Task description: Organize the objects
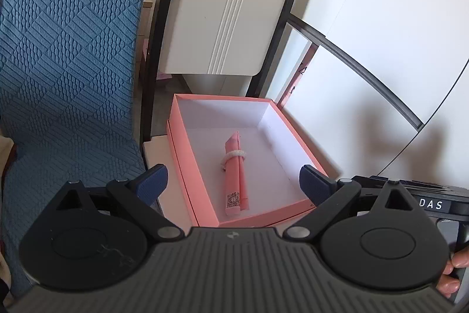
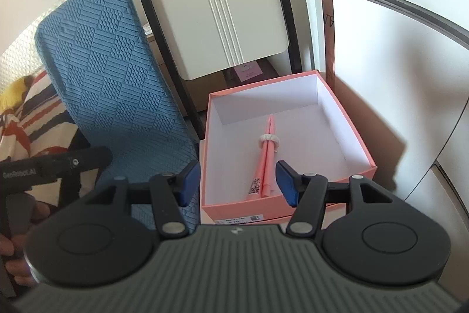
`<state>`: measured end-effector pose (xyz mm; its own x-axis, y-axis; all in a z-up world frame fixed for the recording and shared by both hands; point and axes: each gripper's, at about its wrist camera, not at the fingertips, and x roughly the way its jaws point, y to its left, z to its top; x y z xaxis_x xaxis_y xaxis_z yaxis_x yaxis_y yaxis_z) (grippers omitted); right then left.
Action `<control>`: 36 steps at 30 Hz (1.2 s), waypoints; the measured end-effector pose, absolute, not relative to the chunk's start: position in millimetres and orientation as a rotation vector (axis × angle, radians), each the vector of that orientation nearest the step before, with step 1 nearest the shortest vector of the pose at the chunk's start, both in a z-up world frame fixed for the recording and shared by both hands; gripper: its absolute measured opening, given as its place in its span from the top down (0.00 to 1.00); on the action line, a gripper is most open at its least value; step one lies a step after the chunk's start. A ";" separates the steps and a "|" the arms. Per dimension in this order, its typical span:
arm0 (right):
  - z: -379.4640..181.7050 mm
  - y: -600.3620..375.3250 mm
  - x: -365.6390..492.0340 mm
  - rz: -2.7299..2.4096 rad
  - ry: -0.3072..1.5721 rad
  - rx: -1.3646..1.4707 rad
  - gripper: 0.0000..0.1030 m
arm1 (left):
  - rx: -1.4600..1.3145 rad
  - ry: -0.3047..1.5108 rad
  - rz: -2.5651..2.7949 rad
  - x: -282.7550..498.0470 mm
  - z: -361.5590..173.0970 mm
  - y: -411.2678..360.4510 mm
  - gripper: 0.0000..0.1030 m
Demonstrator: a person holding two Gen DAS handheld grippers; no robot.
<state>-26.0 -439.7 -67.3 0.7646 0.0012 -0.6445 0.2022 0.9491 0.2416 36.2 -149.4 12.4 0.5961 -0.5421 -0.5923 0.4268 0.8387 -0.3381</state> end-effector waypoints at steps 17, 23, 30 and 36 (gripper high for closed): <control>-115.9 -434.4 -39.1 -0.149 0.741 0.335 0.15 | -0.168 0.748 -0.578 8.5 -9.3 -159.4 0.04; -118.8 -432.7 -39.6 -0.158 0.727 0.313 0.15 | -0.182 0.758 -0.572 10.1 -12.2 -156.0 0.04; -119.4 -429.1 -39.6 -0.165 0.725 0.273 0.15 | -0.193 0.776 -0.566 9.9 -18.5 -152.5 0.04; -115.7 -426.1 -42.8 -0.176 0.706 0.247 0.15 | -0.191 0.787 -0.562 7.1 -21.9 -152.4 0.04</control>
<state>-42.8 -426.1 -115.7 0.7483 -0.0758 -0.6590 0.2418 0.9563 0.1645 7.1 -152.4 -21.9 0.5687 -0.5446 -0.6164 0.4061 0.8376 -0.3654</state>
